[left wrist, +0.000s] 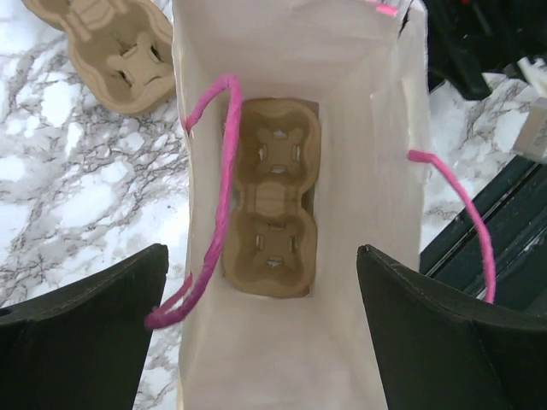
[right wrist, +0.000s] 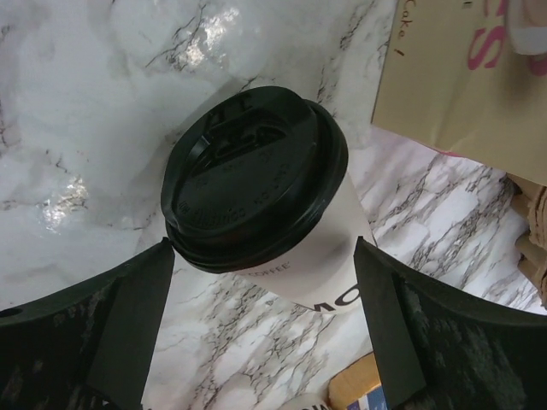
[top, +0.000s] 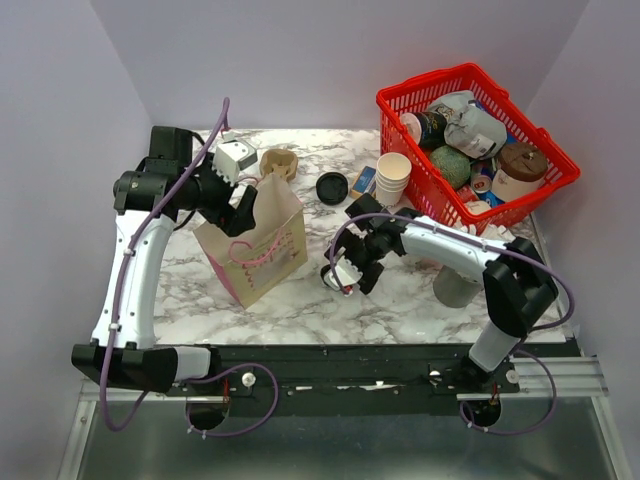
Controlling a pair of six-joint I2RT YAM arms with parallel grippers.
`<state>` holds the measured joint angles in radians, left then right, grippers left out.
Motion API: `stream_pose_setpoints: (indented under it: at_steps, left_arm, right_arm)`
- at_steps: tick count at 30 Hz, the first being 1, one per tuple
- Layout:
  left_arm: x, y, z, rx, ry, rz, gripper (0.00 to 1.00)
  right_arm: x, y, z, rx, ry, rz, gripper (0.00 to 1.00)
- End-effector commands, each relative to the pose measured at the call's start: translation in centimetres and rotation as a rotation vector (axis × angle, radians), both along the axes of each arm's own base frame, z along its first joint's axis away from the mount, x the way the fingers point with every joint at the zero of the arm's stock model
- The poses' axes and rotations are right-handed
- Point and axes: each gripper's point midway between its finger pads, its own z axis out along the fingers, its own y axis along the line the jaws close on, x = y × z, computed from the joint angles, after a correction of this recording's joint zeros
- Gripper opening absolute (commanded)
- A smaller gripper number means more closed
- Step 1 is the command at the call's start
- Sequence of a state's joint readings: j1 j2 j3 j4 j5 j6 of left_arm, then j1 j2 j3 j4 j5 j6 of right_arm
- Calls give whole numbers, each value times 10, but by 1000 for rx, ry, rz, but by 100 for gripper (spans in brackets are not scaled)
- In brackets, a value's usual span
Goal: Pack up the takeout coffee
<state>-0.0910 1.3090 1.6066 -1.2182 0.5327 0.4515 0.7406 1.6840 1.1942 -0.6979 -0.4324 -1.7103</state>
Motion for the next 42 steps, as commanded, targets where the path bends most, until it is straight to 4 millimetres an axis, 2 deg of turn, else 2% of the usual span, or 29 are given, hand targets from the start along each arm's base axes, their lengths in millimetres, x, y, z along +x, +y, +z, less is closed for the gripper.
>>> stream_pose_setpoints:
  at_steps: [1, 8, 13, 16, 18, 21, 23, 24, 25, 27, 28, 29, 31, 32, 33, 34, 35, 36, 38, 39, 42]
  left_arm:
    - [-9, -2, 33, -44, -85, 21, 99]
    - [-20, 1, 61, -46, -201, 19, 99]
    - [-28, 0, 64, -48, -204, 6, 99]
    - [-30, 1, 67, -43, -206, 7, 99]
    - [-32, 1, 69, -44, -214, 3, 99]
    - [-41, -7, 78, -79, -250, -43, 99]
    - [-53, -16, 85, -127, -276, -91, 99]
    - [-55, -20, 91, -148, -301, -102, 99]
    - [-58, -23, 93, -165, -308, -111, 99]
    - [-71, -32, 106, -200, -366, -165, 99]
    - [-76, -36, 112, -216, -378, -178, 99]
    - [-82, -48, 115, -235, -369, -229, 99]
    - [-88, -59, 121, -251, -356, -283, 99]
    - [-82, -64, 118, -249, -332, -295, 99]
    - [-83, -71, 117, -240, -325, -324, 99]
    - [-81, -75, 121, -226, -340, -338, 99]
    - [-73, -81, 115, -204, -325, -356, 99]
    - [-78, -93, 111, -192, -308, -401, 99]
    - [-67, -102, 100, -155, -270, -400, 99]
    - [-69, -107, 98, -163, -247, -413, 99]
    - [-75, -129, 94, -194, -210, -484, 99]
  right_arm:
    - [13, 8, -8, -25, -108, 129, 95]
    - [27, 21, -22, -7, -162, 164, 93]
    - [35, 31, -34, 16, -191, 181, 93]
    - [38, 33, -40, 18, -166, 141, 87]
    - [41, 34, -33, 35, -139, 68, 79]
    - [38, 32, -22, 69, -70, -52, 72]
    - [32, 30, -7, 115, -31, -109, 70]
    - [26, 25, -7, 123, 25, -176, 70]
    - [21, 26, 8, 167, 56, -206, 69]
    - [9, 23, 18, 206, 172, -327, 68]
    - [5, 21, 27, 235, 207, -362, 68]
    - [-4, 23, 47, 292, 246, -372, 68]
    - [-16, 22, 62, 351, 356, -473, 67]
    - [-21, 22, 83, 412, 369, -486, 67]
    - [-23, 24, 95, 460, 416, -547, 67]
    - [-26, 22, 98, 479, 440, -574, 67]
    - [-28, 21, 109, 511, 448, -593, 66]
    - [-30, 20, 131, 581, 455, -621, 66]
    - [-27, 14, 147, 647, 435, -674, 66]
    - [-27, 11, 169, 717, 423, -694, 66]
    - [-23, 3, 195, 792, 386, -735, 67]
